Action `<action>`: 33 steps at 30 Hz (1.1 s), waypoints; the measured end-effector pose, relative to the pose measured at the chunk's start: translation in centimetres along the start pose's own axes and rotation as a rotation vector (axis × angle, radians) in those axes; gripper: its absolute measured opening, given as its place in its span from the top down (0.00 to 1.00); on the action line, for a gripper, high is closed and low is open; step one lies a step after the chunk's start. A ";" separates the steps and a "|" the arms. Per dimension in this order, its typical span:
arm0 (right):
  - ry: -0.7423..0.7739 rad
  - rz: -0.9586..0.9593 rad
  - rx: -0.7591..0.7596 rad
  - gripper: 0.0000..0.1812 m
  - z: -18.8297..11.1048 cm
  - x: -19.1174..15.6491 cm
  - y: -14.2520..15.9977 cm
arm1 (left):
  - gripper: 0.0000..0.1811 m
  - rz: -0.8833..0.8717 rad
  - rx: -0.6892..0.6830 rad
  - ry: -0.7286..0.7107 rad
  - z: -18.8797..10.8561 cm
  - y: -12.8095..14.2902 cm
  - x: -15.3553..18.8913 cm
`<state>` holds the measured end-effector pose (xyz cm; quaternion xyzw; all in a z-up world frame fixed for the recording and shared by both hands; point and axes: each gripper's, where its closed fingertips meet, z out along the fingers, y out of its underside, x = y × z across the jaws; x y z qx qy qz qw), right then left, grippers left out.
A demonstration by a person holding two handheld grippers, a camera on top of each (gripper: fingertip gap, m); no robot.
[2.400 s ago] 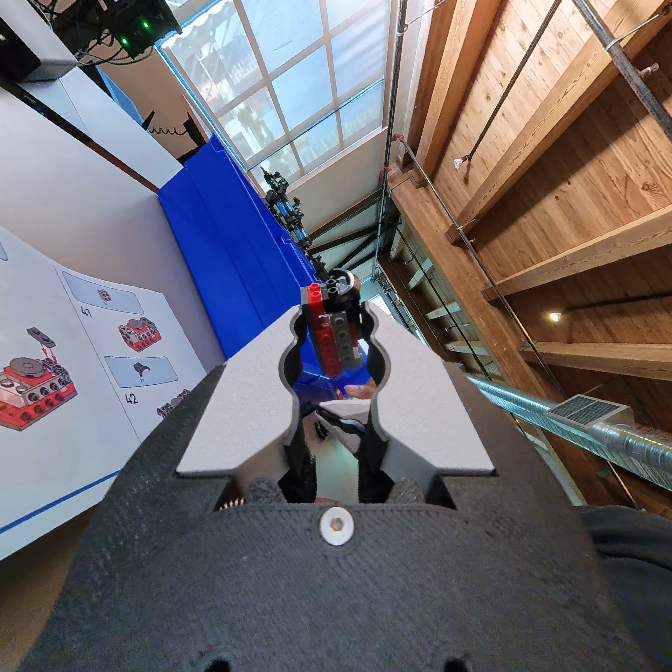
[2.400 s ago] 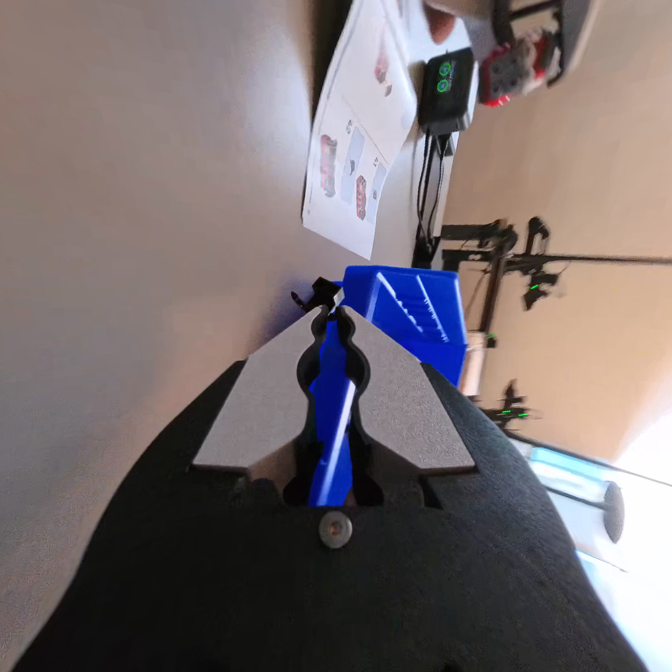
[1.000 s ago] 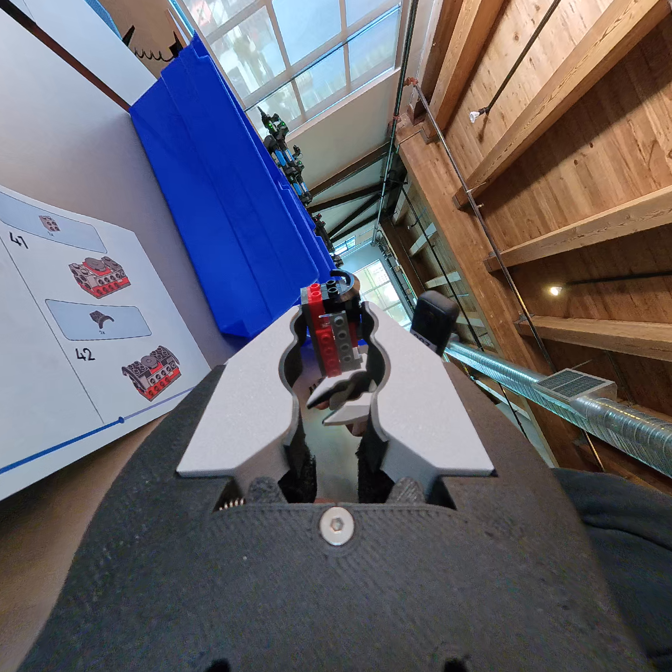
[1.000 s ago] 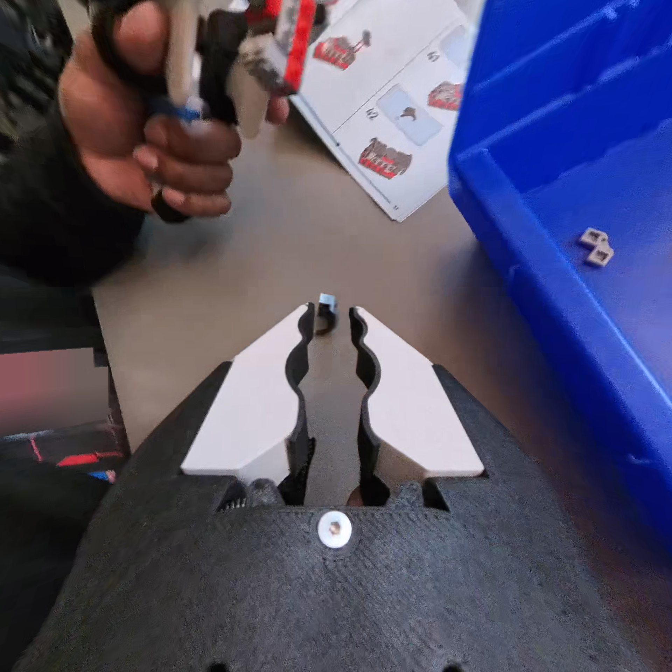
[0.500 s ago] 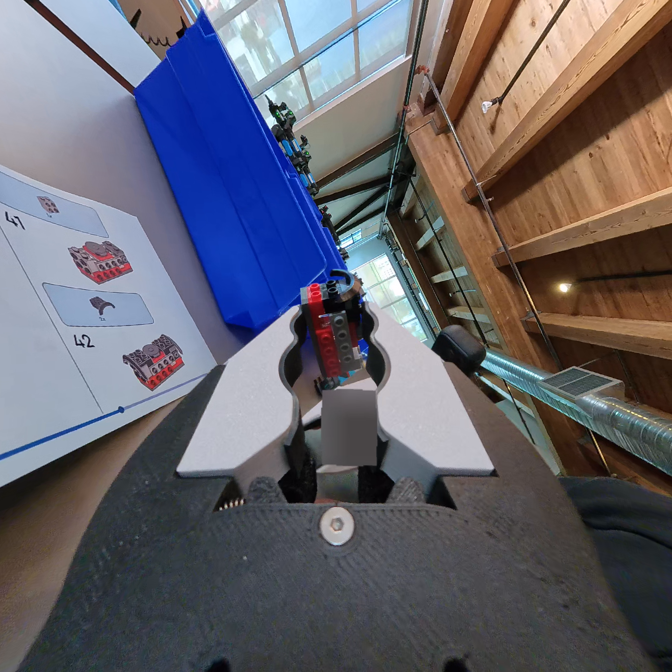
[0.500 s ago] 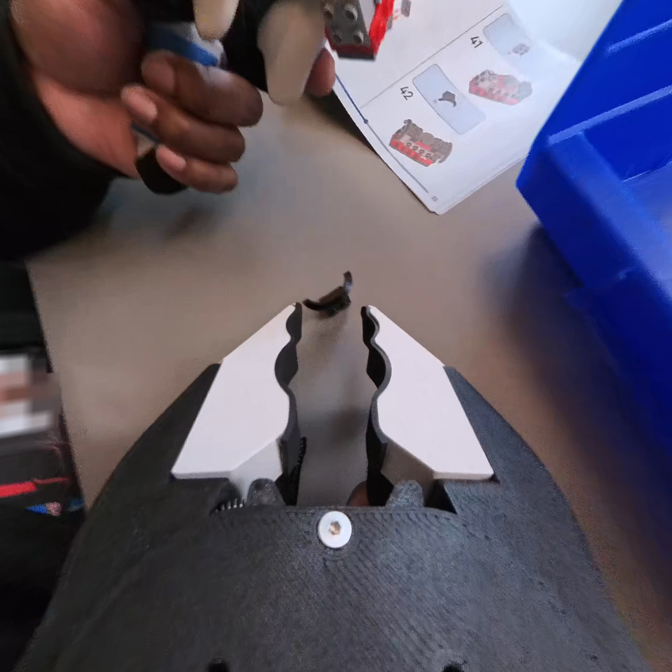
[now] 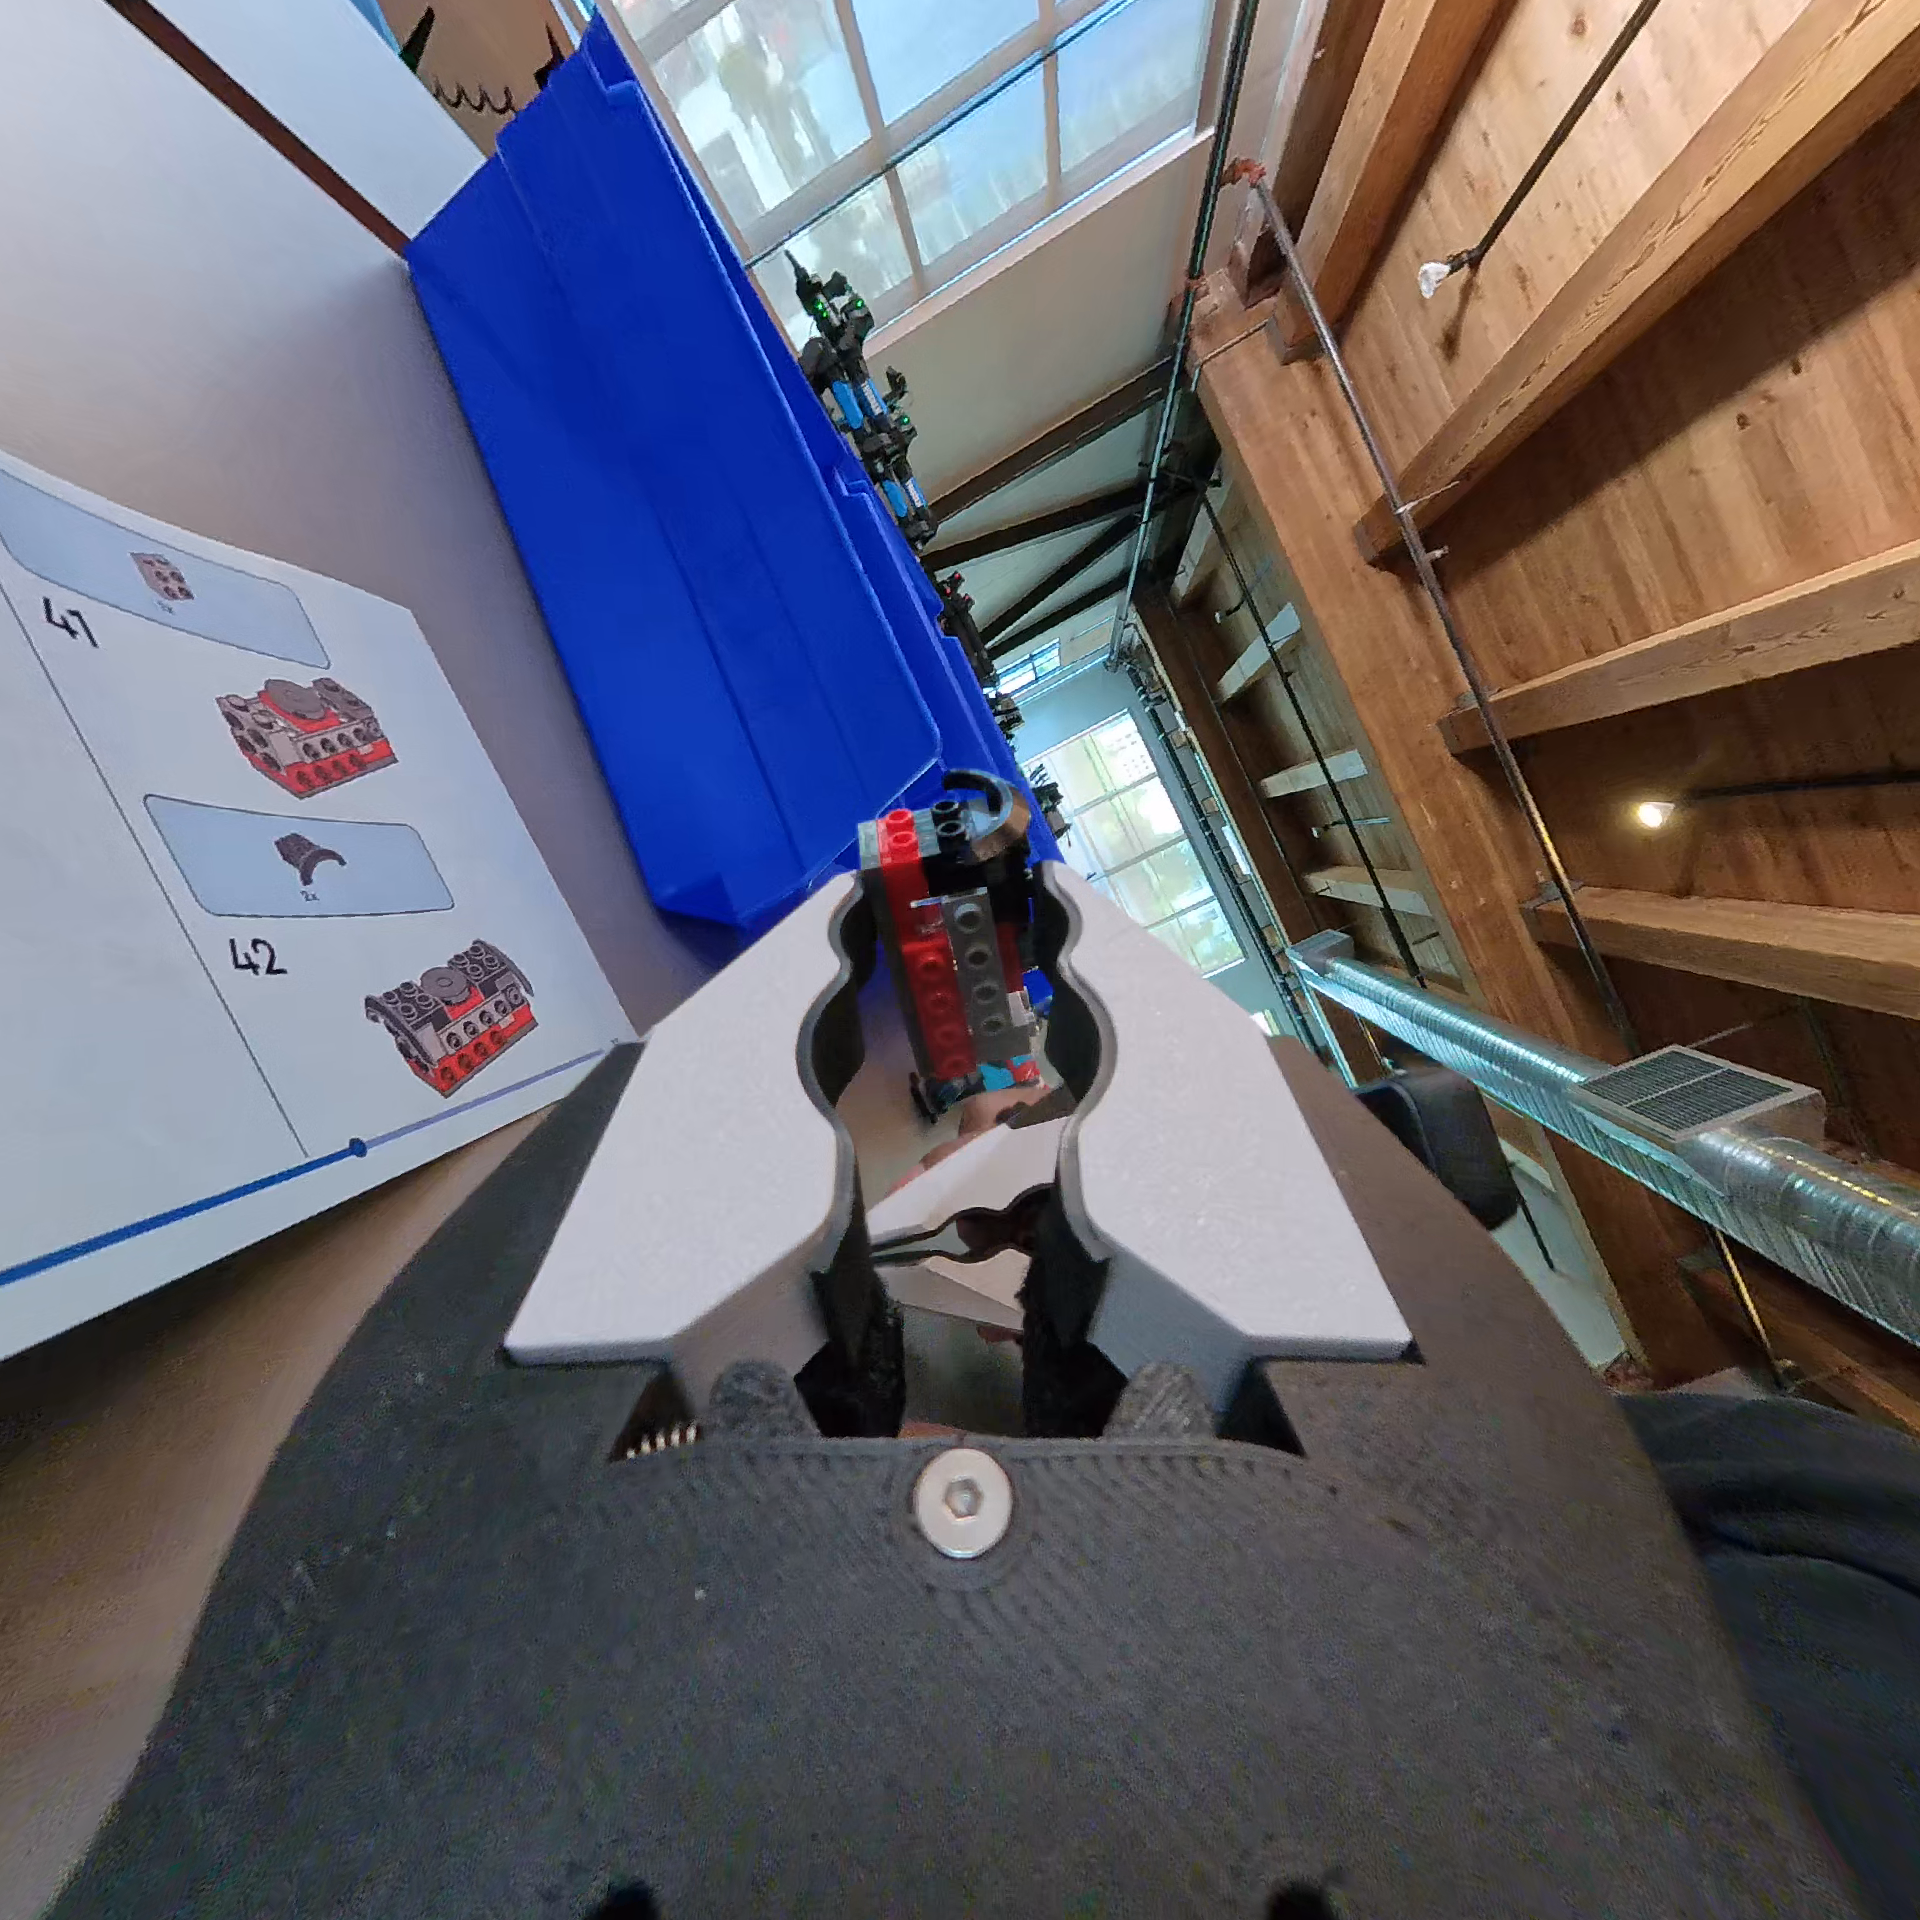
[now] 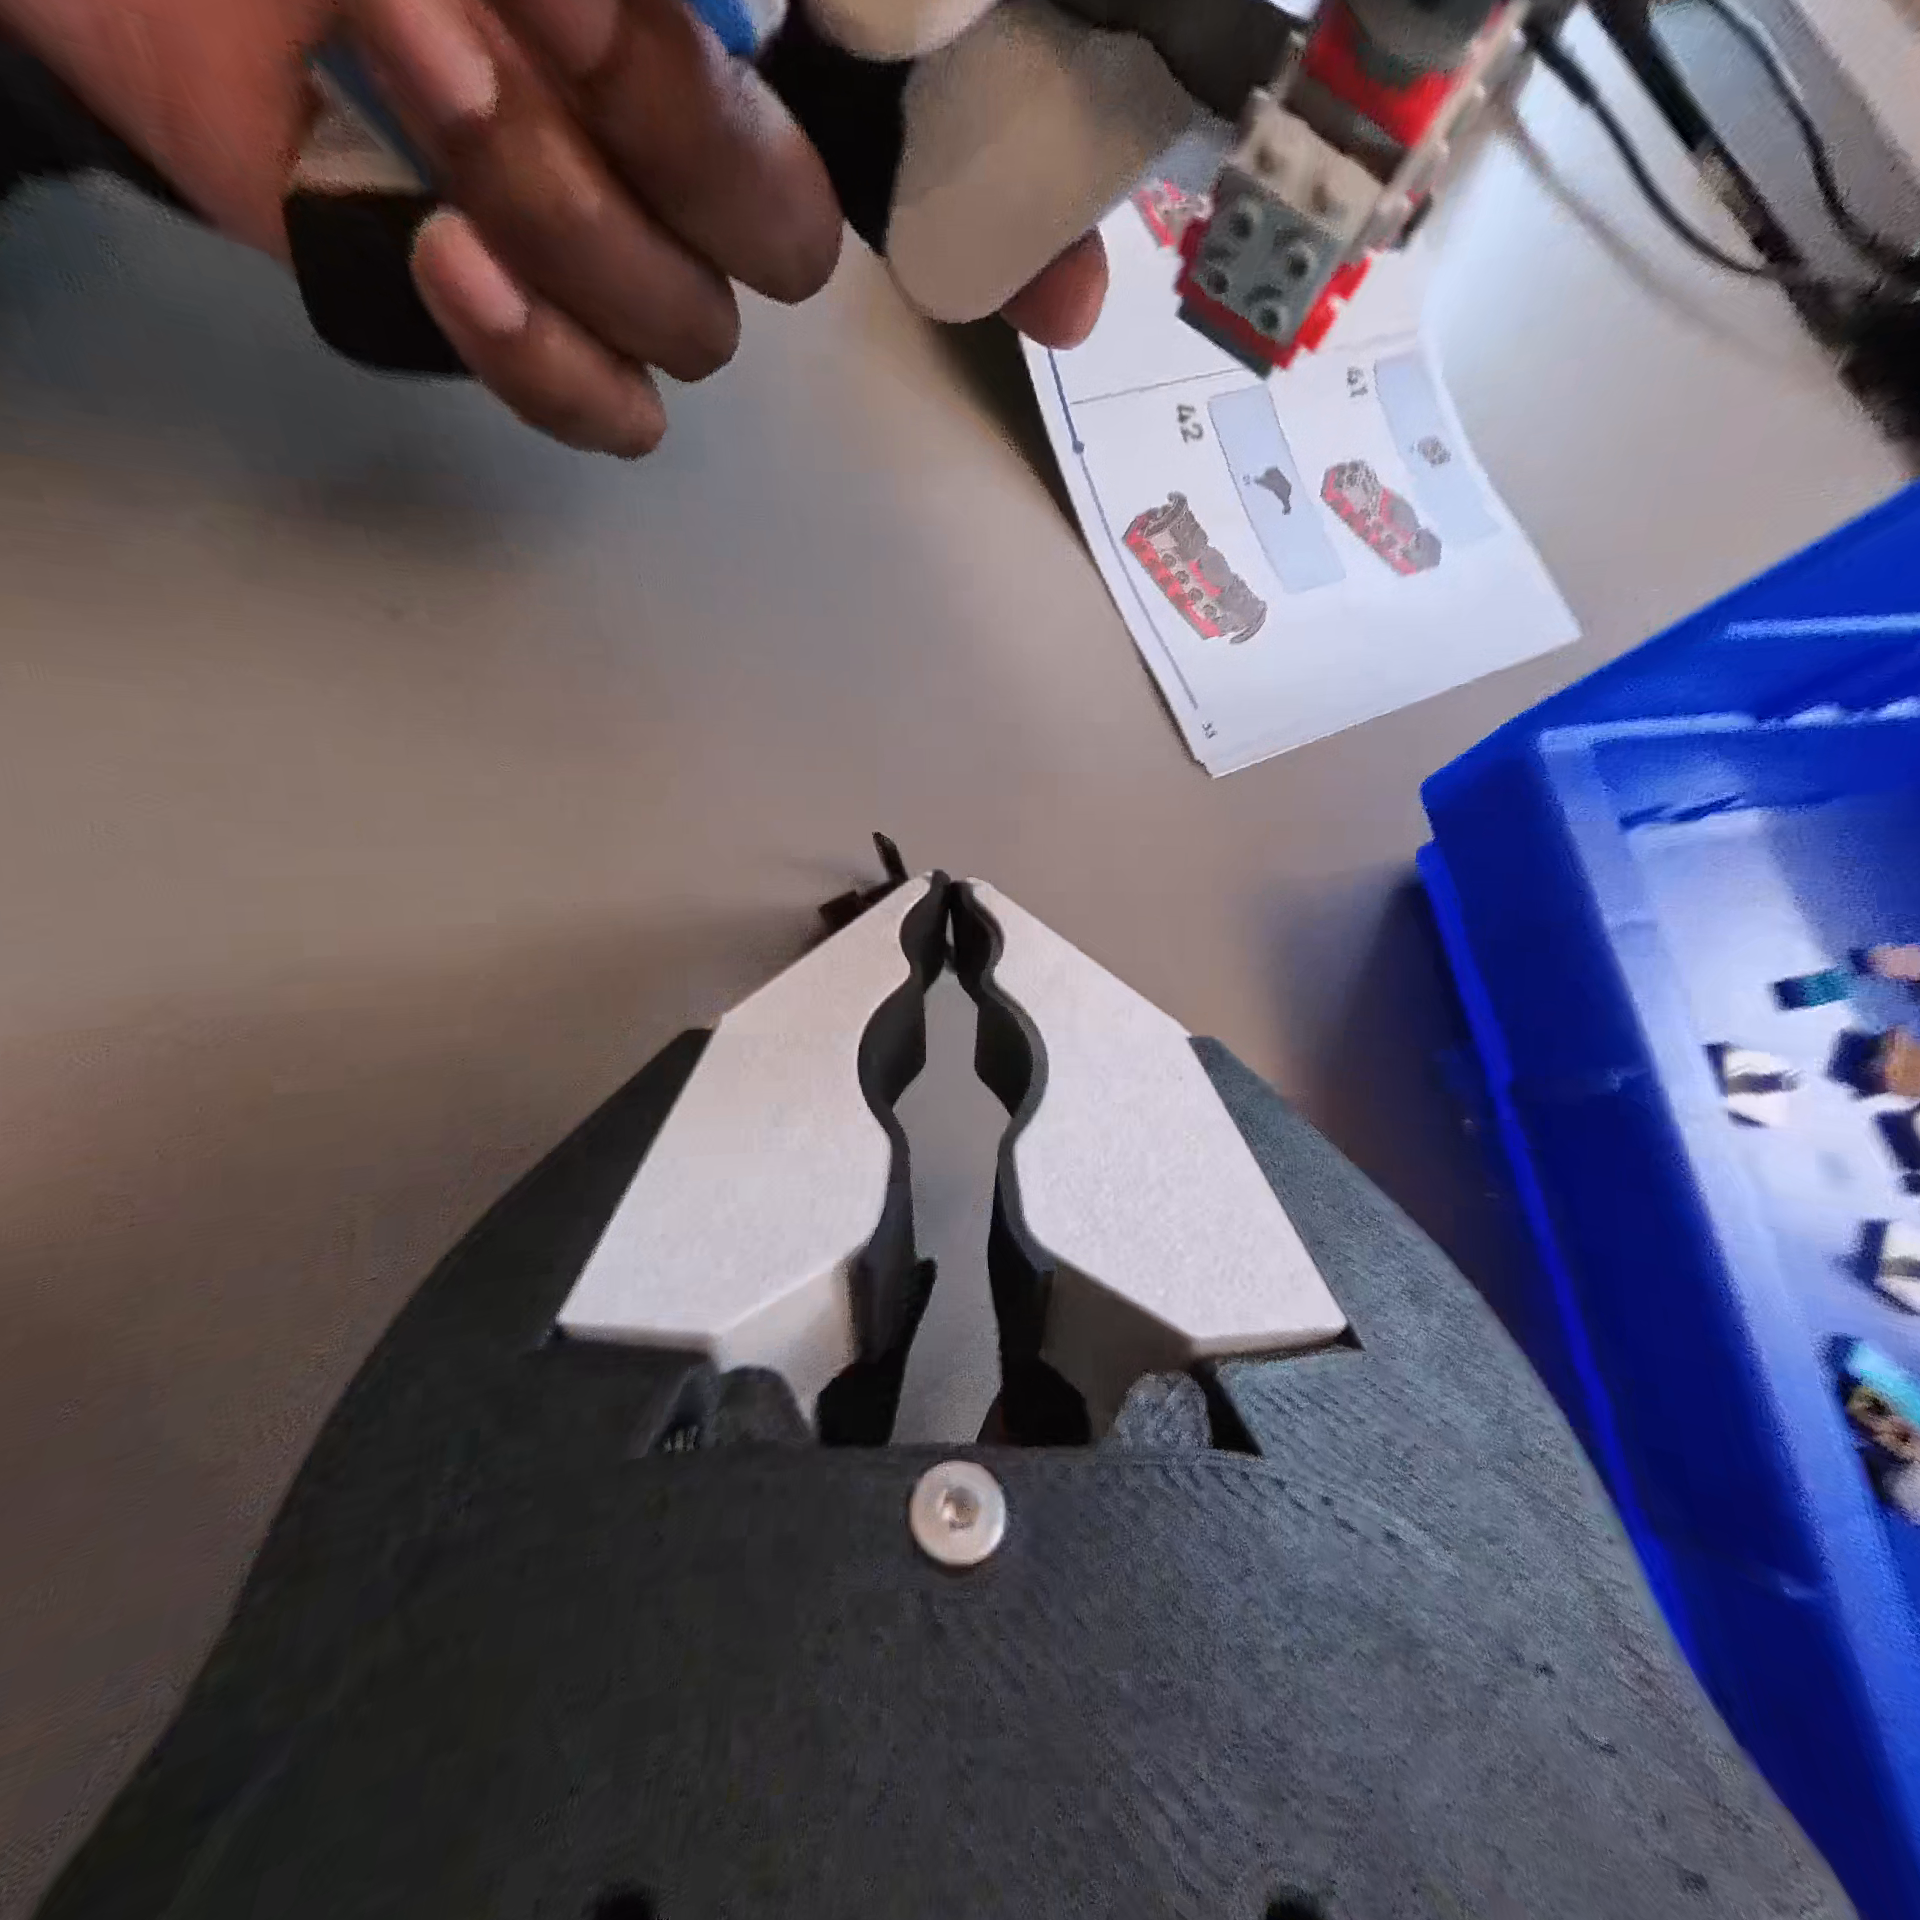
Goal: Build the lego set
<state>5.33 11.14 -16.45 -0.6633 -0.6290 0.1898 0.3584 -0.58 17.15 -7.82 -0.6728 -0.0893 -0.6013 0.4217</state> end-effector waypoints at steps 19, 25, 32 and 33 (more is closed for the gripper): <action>-0.318 0.114 -0.061 0.96 -0.1 -0.2 1.2 | 0.83 -0.065 -0.067 -0.042 0.3 1.4 -1.2; -0.238 0.024 0.056 0.98 -0.2 0.5 -0.5 | 0.83 -0.132 -0.077 -0.027 0.4 1.8 -1.5; 0.062 -0.269 0.433 0.98 -3.8 3.5 -7.1 | 0.83 -0.234 -0.079 0.011 0.6 2.2 -1.5; 0.097 -0.298 0.478 0.98 -4.4 3.8 -8.0 | 0.83 -0.244 -0.077 0.009 0.6 2.2 -1.6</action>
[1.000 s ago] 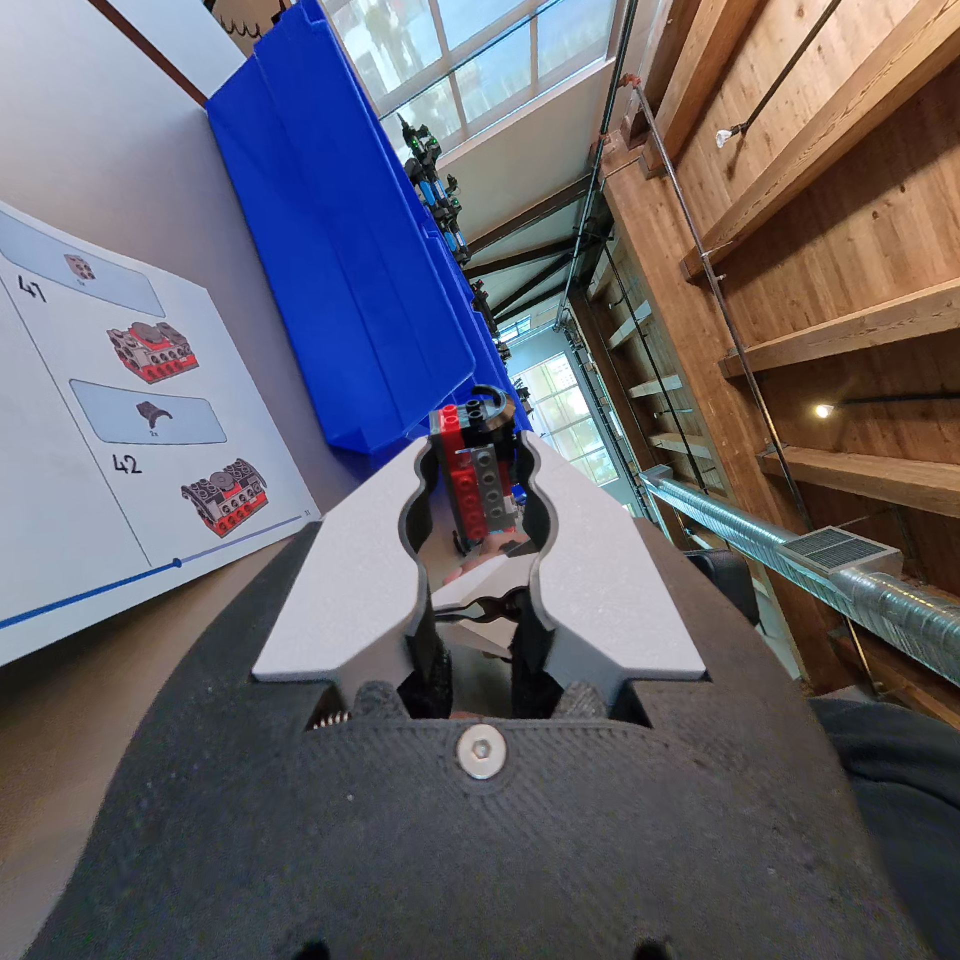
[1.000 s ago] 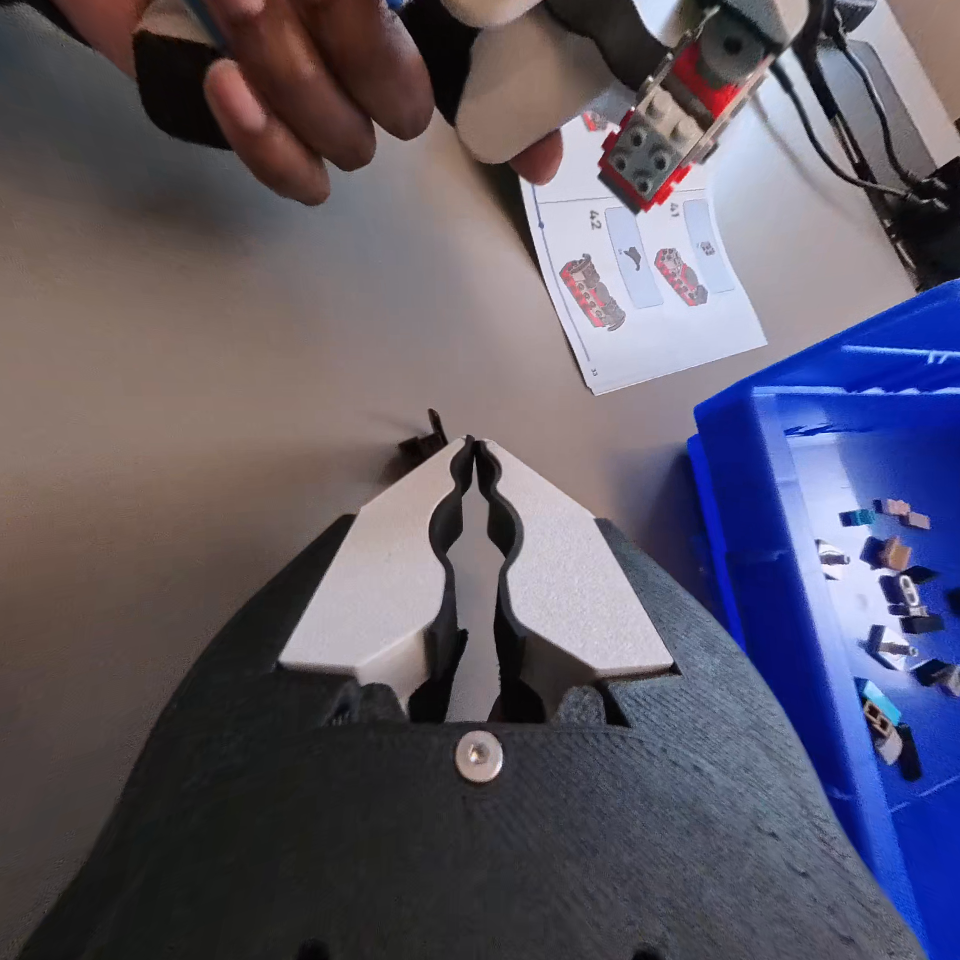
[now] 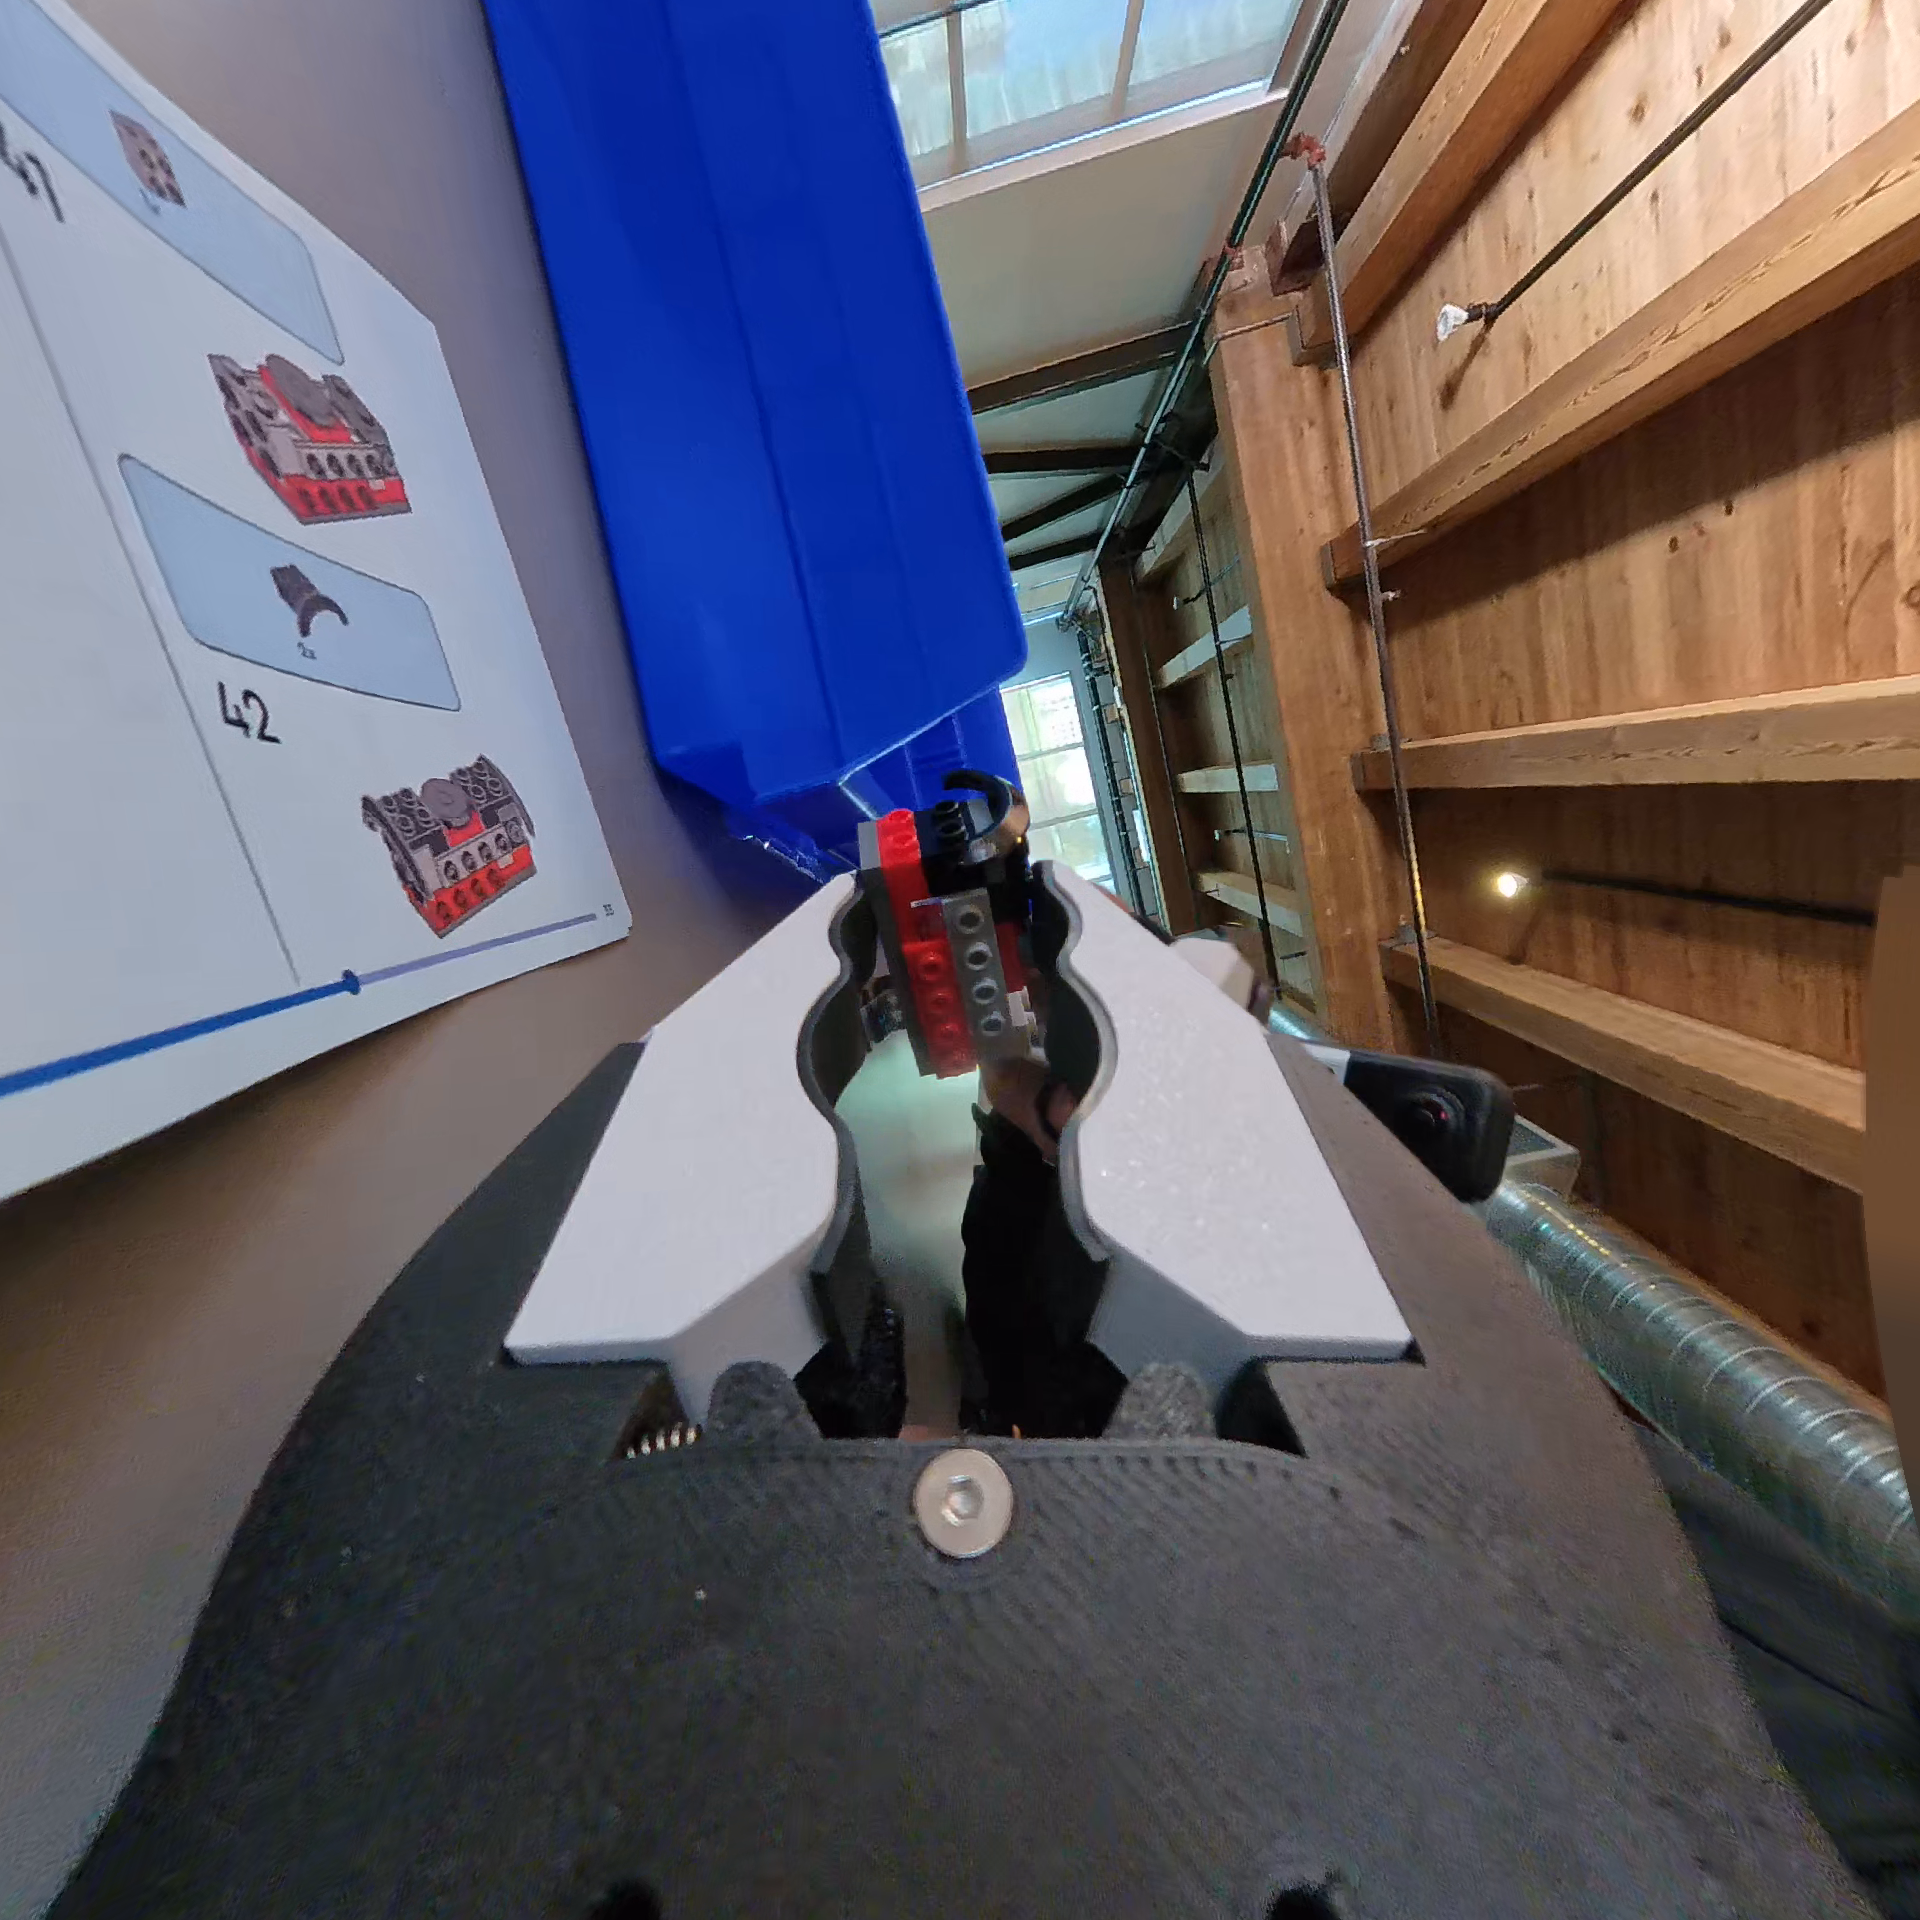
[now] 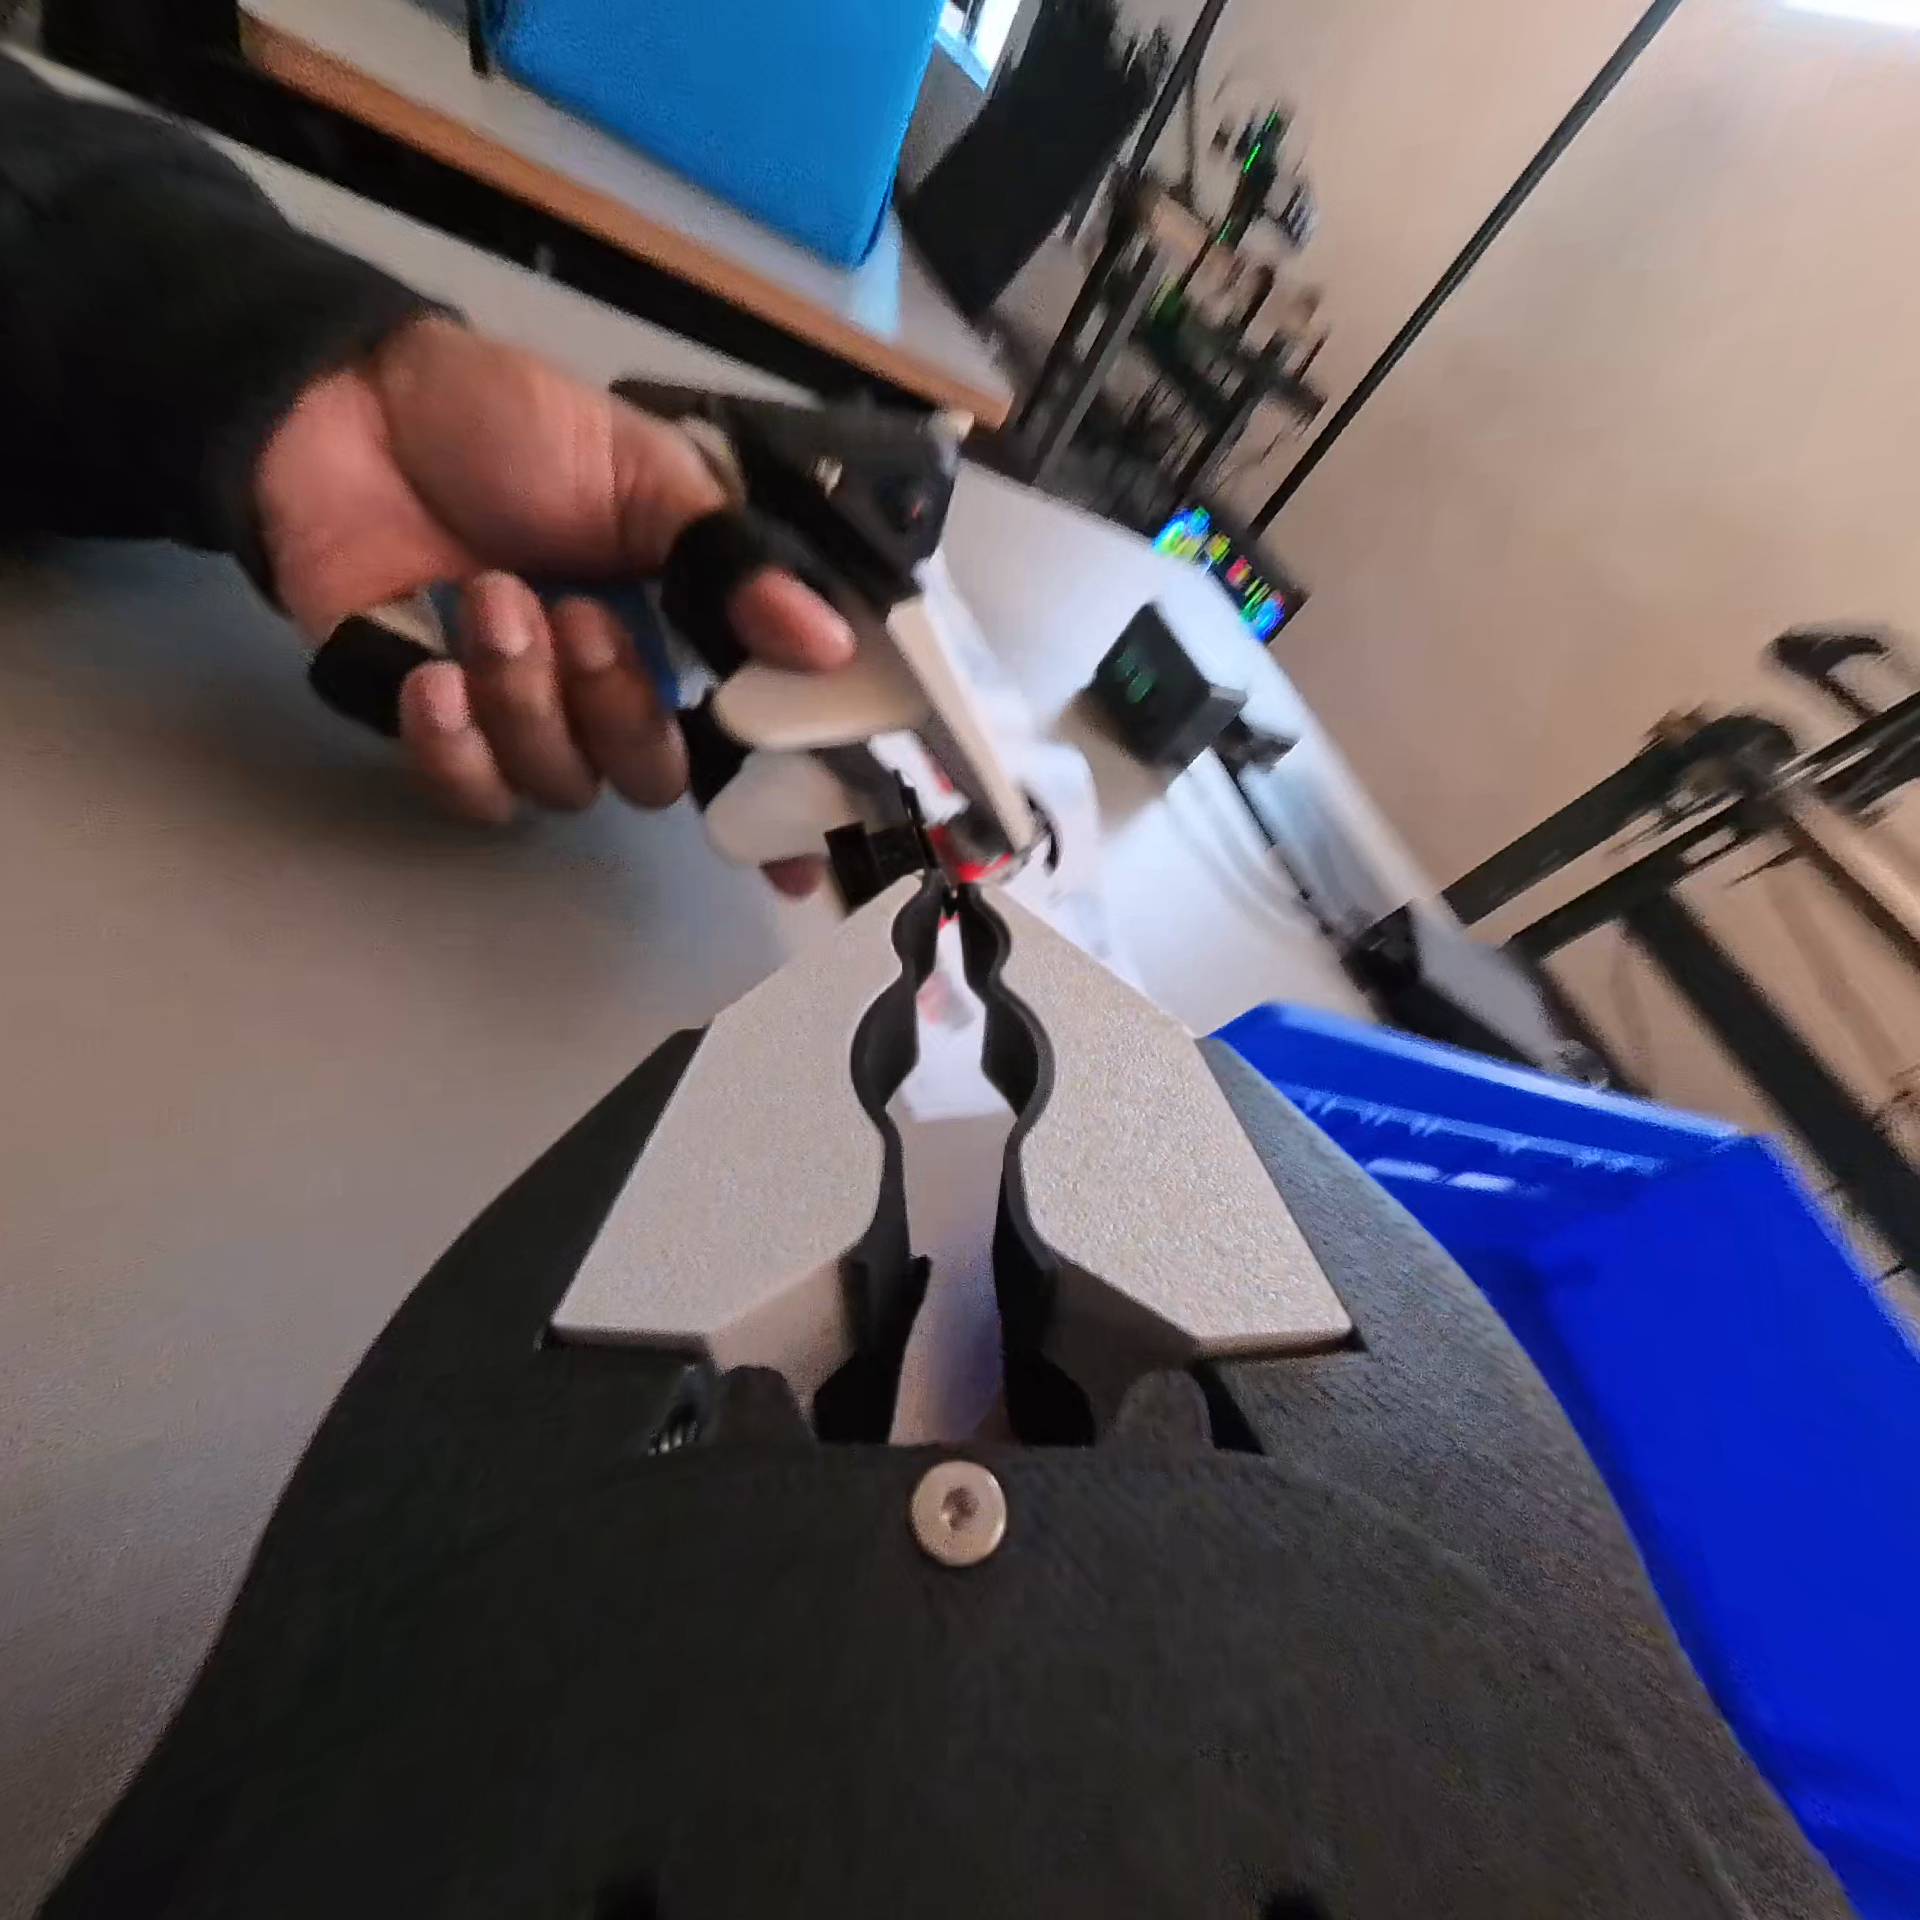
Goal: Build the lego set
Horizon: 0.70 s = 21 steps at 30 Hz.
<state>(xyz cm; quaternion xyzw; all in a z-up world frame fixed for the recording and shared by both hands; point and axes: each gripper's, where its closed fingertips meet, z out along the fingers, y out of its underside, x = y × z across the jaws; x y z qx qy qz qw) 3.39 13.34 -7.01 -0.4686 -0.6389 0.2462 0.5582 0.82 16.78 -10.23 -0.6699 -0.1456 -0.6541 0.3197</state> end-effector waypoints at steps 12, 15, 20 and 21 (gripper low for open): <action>0.325 -0.510 0.092 0.98 1.9 1.5 -1.0 | 0.83 -0.067 -0.019 0.043 0.4 0.7 0.3; 0.362 -0.591 0.090 0.98 1.9 1.3 -0.9 | 0.84 -0.075 -0.012 0.054 0.3 0.5 0.5; 0.437 -0.698 0.104 0.98 1.9 1.2 -1.1 | 0.84 -0.084 -0.017 0.057 0.3 0.6 0.6; 0.438 -0.715 0.106 0.98 2.0 1.0 -1.1 | 0.84 -0.084 -0.018 0.057 0.3 0.7 0.6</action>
